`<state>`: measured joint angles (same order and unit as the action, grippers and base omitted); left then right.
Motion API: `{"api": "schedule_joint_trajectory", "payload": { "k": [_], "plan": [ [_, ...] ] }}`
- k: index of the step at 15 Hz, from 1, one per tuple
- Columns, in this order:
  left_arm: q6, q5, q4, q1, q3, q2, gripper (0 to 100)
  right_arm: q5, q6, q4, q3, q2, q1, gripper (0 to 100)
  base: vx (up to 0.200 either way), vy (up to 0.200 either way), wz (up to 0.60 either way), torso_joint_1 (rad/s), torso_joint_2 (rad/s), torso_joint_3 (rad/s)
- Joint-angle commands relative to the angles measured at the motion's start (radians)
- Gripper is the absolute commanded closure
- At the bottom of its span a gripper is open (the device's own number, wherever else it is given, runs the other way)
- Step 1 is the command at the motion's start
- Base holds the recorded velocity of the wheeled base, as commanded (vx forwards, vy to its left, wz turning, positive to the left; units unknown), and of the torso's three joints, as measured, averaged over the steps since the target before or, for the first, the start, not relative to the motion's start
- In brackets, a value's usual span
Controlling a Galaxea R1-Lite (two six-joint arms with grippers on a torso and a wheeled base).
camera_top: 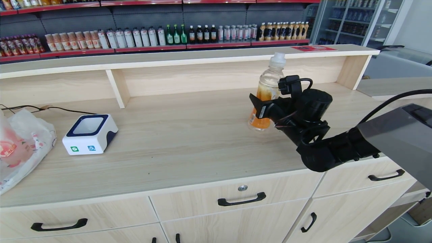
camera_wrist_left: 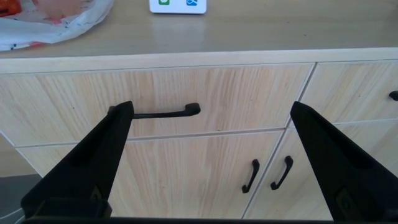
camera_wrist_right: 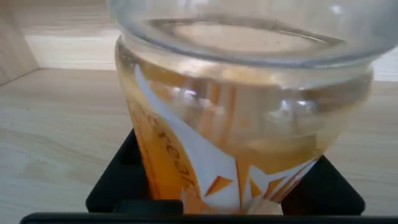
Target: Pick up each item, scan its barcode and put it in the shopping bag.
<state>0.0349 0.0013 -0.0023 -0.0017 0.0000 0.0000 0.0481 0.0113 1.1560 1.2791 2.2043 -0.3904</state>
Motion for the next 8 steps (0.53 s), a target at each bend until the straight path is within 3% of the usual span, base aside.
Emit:
{"api": "schedule_joint_trajectory", "payload": {
  "k": [1, 8],
  "plan": [
    [0.0, 0.0, -0.001, 0.0, 0.0, 0.0, 0, -0.007, 0.01, 0.002, -0.006, -0.008, 0.001, 100, 0.0, 0.0, 0.0, 0.0, 0.0, 0.0],
    [0.0, 0.0, -0.001, 0.0, 0.0, 0.0, 0, -0.01, 0.015, -0.004, -0.001, -0.052, 0.001, 100, 0.0, 0.0, 0.0, 0.0, 0.0, 0.0]
  ]
}}
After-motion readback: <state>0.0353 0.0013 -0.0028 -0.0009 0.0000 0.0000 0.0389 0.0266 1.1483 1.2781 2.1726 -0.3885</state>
